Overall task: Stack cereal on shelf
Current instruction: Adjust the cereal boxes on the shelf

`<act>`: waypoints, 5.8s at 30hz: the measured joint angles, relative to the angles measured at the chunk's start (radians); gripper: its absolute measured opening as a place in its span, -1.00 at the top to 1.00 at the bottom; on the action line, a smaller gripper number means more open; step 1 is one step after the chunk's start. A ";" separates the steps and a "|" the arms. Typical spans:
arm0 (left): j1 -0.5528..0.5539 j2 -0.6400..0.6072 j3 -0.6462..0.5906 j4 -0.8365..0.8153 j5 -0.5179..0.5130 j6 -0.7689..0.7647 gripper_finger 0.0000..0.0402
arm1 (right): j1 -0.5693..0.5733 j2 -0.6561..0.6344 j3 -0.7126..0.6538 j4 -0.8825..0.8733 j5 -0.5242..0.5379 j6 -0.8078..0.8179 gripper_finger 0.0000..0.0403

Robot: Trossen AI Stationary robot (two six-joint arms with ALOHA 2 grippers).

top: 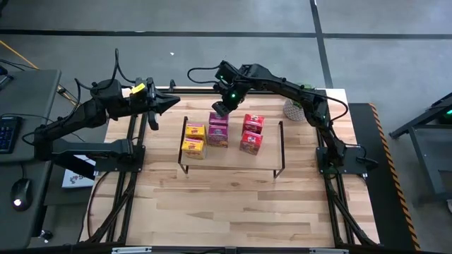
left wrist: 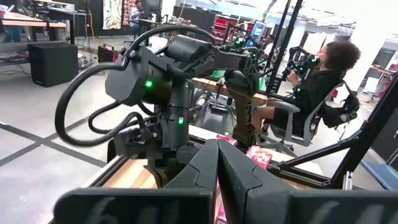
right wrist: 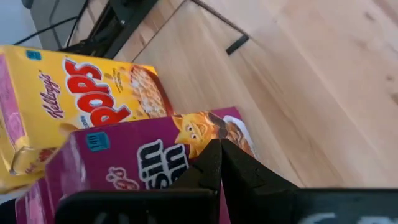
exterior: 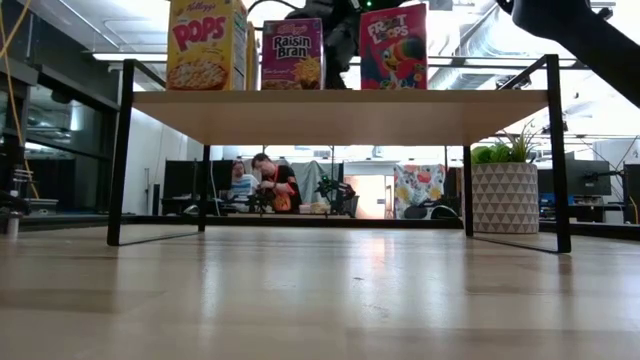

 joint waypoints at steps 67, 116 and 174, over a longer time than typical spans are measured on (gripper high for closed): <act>0.000 0.000 0.000 0.001 0.000 -0.055 1.00 | 0.008 0.035 -0.001 -0.031 -0.210 -0.107 1.00; 0.000 -0.001 0.001 0.001 0.016 -0.082 1.00 | -0.003 0.030 0.033 0.052 -0.173 0.082 1.00; 0.000 0.000 0.001 0.000 0.015 -0.079 1.00 | 0.257 -0.196 0.049 -0.250 0.479 -0.052 1.00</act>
